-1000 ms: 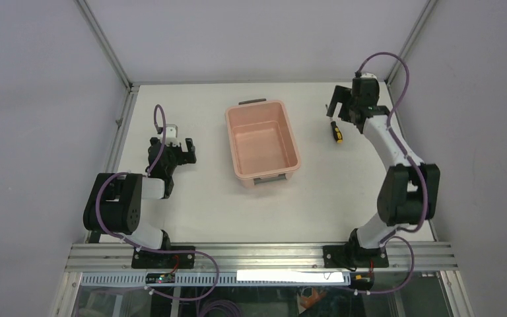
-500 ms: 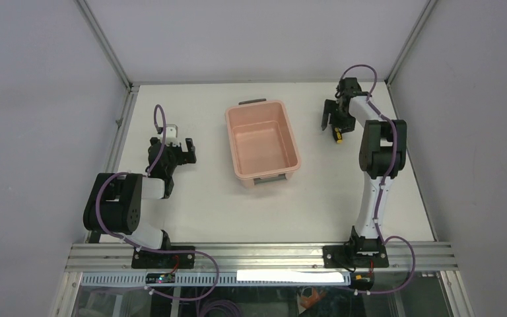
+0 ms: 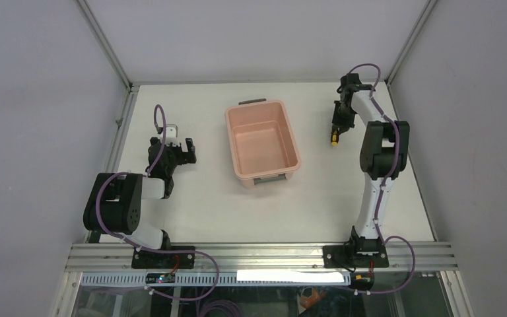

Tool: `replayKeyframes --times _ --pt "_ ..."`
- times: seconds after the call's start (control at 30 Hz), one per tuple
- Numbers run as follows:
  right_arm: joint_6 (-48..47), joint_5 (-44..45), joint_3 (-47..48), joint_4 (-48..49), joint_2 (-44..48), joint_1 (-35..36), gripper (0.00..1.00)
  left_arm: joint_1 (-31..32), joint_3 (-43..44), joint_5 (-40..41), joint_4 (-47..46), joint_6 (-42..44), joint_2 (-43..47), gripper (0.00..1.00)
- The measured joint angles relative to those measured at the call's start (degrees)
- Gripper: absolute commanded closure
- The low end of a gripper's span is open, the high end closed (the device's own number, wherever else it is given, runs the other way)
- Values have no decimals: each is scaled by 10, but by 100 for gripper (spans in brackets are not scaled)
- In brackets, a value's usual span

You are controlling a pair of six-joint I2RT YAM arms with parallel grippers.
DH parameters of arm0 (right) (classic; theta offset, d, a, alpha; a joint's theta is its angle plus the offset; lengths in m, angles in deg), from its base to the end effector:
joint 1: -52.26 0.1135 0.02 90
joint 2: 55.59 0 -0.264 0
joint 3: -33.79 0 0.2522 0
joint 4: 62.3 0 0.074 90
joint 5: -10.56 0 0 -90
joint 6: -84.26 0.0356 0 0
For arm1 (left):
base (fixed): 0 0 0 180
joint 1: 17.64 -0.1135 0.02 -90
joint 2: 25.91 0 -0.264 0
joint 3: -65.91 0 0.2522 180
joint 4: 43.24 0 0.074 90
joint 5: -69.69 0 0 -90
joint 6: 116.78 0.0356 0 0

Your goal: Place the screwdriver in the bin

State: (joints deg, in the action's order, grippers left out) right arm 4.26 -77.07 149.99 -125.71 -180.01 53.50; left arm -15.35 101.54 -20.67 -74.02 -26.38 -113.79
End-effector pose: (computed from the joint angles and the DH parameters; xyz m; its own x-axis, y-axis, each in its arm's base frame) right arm 0.4533 0.0083 0.1912 -0.9359 0.1533 -0.3172 0.1563 0.9876 0.0161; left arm 0.2664 -0.0109 0.1378 -0.3654 0.0216 -0.9306 0.0484 0.9988 0.0042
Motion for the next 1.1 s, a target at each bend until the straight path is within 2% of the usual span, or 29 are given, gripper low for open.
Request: replayKeyframes --times 0.13,0.27,0.4,0.5,0.67,0.77,0.87,1.1 --pt "17 4 2 -47 48 0 100 0 0 0 0 0 0 1" --pt "35 6 7 -83 142 9 100 0 0 0 0 0 0 1" --pt "49 33 28 -111 217 45 100 0 0 0 0 0 0 1" --pt "63 53 45 -122 261 106 99 0 0 0 0 0 0 1" --pt "80 79 56 -120 295 257 98 0 0 0 0 0 0 1" --pt "97 89 43 -99 299 323 98 0 0 0 0 0 0 1" --pt "131 90 -17 -41 312 364 97 0 0 0 0 0 0 1" --pt "207 87 -139 72 284 401 97 0 0 0 0 0 0 1"
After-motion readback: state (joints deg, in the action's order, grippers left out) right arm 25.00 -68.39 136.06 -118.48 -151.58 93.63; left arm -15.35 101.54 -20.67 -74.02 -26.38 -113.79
